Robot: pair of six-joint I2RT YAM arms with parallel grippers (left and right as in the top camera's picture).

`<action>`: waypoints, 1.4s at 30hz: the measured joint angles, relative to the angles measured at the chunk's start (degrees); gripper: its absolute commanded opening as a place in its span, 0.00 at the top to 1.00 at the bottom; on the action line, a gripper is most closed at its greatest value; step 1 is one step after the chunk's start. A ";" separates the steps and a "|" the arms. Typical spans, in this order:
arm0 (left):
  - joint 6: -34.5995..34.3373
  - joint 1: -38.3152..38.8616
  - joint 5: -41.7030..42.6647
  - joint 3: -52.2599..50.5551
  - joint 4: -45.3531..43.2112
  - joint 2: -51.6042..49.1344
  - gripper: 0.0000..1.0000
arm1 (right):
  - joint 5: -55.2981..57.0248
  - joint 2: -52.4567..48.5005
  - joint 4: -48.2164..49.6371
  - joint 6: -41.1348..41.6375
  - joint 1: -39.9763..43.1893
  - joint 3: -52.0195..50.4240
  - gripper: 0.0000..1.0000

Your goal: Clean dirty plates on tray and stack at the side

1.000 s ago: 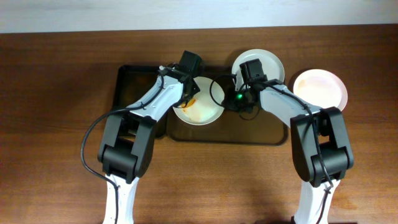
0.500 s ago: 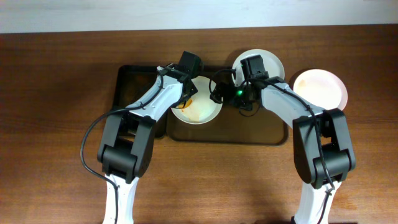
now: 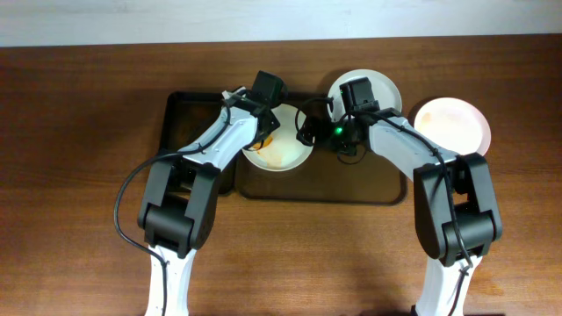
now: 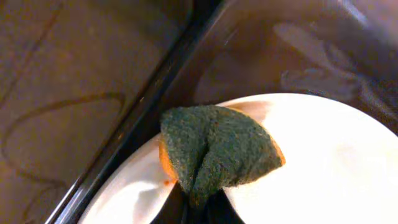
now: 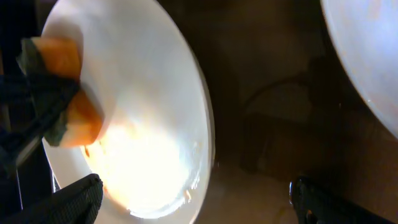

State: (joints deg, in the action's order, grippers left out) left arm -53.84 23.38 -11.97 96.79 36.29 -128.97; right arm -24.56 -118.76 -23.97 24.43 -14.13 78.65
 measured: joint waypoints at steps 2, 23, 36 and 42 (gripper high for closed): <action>0.02 -0.11 0.13 0.00 -0.59 -0.15 1.00 | 0.00 0.00 0.00 -0.04 0.02 0.00 0.02; 5.01 0.39 0.13 0.00 -0.81 -0.17 1.00 | 0.02 0.00 0.00 0.00 0.02 0.00 0.02; 14.53 0.44 2.14 0.00 -0.79 -0.15 1.00 | 0.02 0.00 0.00 -0.02 0.00 0.00 0.01; 28.02 0.50 8.59 -0.31 3.23 2.51 1.00 | 0.00 0.00 0.04 0.00 0.02 0.00 0.01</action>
State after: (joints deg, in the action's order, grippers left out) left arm -25.82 23.88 -3.38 96.49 39.53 -126.45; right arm -24.56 -118.76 -23.92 24.43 -14.11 78.65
